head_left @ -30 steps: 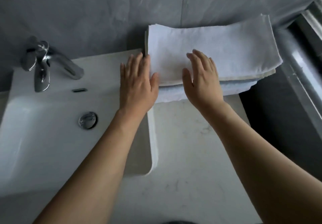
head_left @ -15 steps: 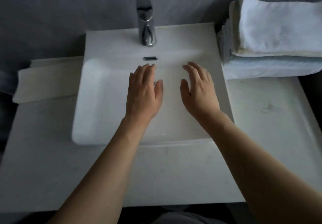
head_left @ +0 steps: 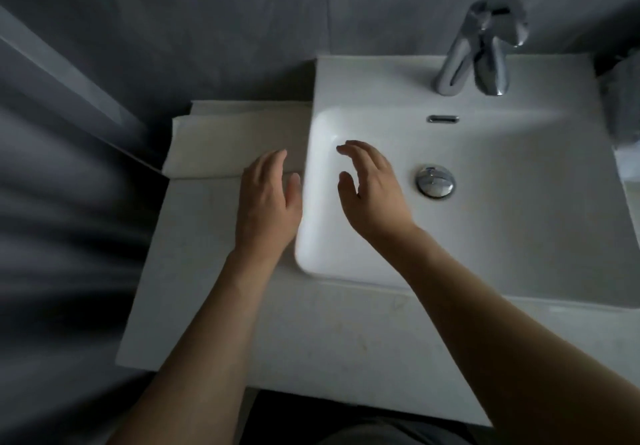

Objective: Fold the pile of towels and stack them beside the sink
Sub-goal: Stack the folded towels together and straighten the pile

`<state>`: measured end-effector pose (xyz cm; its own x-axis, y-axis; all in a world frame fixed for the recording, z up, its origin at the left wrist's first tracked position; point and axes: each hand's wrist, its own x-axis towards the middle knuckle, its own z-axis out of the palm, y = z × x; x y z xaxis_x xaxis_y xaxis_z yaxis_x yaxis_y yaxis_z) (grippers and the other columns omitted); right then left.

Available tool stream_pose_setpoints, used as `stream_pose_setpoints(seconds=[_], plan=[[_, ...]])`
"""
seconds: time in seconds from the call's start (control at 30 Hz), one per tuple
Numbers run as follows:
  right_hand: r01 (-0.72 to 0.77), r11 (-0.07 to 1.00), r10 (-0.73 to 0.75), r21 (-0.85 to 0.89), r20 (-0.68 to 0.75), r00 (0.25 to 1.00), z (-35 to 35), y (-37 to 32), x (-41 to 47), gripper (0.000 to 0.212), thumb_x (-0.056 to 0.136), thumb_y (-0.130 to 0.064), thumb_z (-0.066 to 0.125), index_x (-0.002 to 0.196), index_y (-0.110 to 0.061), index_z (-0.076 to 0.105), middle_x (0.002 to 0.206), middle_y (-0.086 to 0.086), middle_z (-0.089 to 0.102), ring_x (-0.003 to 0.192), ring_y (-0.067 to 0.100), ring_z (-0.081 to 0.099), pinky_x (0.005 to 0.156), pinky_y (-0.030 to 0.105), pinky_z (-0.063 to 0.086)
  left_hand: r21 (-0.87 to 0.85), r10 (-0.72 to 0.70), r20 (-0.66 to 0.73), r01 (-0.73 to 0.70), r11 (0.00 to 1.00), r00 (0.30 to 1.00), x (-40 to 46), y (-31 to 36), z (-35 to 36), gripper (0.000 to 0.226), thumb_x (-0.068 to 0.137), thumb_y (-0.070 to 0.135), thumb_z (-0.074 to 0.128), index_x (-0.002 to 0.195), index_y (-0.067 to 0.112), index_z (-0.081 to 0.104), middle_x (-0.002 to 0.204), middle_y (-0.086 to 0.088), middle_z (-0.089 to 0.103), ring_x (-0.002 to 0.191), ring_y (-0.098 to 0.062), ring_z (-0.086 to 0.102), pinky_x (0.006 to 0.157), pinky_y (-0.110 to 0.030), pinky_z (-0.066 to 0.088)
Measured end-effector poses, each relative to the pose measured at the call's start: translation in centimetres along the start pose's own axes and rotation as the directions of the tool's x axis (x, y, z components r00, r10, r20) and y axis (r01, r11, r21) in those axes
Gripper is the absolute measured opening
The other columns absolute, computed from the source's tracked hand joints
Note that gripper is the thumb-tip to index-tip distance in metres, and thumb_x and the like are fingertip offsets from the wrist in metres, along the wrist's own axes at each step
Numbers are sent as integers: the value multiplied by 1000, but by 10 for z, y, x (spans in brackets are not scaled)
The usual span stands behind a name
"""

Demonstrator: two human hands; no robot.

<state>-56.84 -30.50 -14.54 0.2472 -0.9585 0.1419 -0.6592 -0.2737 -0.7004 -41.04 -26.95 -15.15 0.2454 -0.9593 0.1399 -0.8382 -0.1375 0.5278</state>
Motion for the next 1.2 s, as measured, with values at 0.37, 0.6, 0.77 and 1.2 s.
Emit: stream_pose_setpoints(seconds=[0.37,0.6,0.77,1.2], plan=[[-334,942,323,42,170,931,145,-71,98,53,91,-11,53,142,-6,41,148,13,40,138,27,34,114,31,25,-33,-477,110,482,875,872,111,-196,-39,53,92,21,58,140,4,47,144,-22,47,132,-37,44,109,-37,35],[-742,664,747,-95,99,657,198,-29,171,64,88,-27,49,144,-7,27,147,22,32,136,40,30,113,44,27,-16,-603,227,622,783,765,170,-261,-23,57,86,29,64,135,3,50,137,-20,54,126,-38,52,104,-44,44],[-846,509,859,-157,33,510,235,-4,201,89,88,-42,57,152,-3,8,155,22,18,144,34,16,118,43,15,-31,-676,308,717,696,669,214,-293,-5,80,91,36,61,154,8,22,155,-17,35,140,-36,38,113,-44,37],[-694,660,711,-287,-62,701,250,-16,201,47,92,-30,52,128,-1,46,130,22,48,123,39,44,102,40,34,-109,-407,164,426,898,899,221,-268,6,31,99,22,52,120,0,57,124,-25,61,115,-40,55,90,-37,37]])
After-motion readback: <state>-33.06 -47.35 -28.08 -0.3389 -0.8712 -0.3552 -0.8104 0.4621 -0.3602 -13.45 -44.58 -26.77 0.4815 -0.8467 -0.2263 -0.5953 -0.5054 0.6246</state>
